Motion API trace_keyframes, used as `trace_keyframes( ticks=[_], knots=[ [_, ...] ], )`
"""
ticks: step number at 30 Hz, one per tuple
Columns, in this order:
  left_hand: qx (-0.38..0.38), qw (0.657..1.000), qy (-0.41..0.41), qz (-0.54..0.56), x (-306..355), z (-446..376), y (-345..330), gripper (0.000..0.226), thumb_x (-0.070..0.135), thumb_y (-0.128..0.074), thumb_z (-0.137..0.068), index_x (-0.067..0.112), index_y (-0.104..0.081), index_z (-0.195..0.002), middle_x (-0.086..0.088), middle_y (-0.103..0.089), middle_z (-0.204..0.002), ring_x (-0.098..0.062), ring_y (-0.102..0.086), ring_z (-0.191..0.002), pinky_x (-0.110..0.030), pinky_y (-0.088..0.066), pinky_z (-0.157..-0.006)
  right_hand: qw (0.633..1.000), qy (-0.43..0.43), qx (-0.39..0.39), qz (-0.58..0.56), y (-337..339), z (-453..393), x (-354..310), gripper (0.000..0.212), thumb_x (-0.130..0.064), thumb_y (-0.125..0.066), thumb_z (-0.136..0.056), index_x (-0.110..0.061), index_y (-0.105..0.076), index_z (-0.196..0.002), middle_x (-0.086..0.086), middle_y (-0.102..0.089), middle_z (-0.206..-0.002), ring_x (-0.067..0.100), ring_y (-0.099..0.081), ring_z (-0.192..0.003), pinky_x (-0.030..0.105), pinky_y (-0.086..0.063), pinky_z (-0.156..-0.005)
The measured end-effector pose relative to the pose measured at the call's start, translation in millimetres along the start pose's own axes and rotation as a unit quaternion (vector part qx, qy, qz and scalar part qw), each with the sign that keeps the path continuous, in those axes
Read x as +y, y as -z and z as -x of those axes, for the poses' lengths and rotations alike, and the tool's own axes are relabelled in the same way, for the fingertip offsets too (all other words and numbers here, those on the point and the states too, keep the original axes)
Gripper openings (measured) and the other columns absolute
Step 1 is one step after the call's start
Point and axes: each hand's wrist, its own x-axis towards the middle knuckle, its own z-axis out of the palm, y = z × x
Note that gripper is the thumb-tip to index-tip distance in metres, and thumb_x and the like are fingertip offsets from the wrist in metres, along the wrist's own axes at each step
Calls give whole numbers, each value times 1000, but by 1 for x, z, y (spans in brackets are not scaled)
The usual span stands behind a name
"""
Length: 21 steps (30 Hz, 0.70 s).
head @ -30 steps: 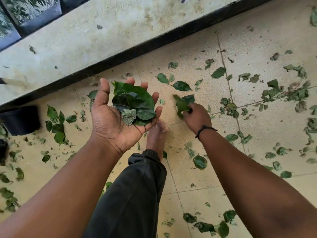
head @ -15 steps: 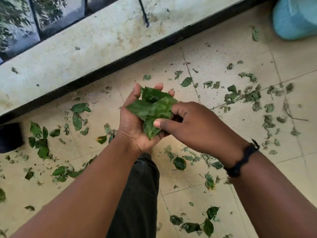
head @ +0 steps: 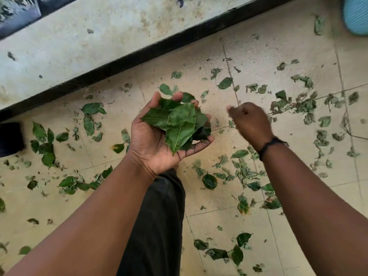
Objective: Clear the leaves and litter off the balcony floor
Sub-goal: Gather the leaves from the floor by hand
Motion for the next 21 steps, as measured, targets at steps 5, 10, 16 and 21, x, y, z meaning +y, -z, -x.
trace_keyframes(
  ticks=[5,10,16,21],
  knots=[
    [48,999,-24,4,9,-3,11,52,61,-37,-95,26,-75,-85,3,-71,-103,-24,-66,-104,-56,-47,-97,914,163,-133,347,-76,-41,19,37,-23,-47,-98,-21,-45,-135,15,-47,-127,37,-59,-99,39,-48,-77],
    [72,996,-45,3,25,-5,28,52,61,-38,-93,27,-77,-88,3,-71,-105,-23,-66,-106,-55,-48,-97,821,267,-134,486,-113,-60,7,50,-17,-42,-101,-27,-30,-148,15,-27,-151,38,-48,-115,44,-41,-90],
    [88,994,-70,17,31,-9,22,48,58,-42,-92,26,-76,-85,3,-71,-101,-25,-67,-101,-55,-53,-86,857,228,-33,461,-85,-71,51,28,-10,-47,-94,-6,-54,-120,19,-50,-116,37,-56,-93,43,-44,-76],
    [110,992,-62,-1,25,-9,8,48,59,-43,-89,25,-76,-85,2,-72,-101,-26,-69,-99,-55,-54,-85,981,30,-30,189,-34,-61,70,16,-29,-61,-94,-15,-62,-101,7,-62,-103,31,-58,-97,34,-44,-75]
  ],
)
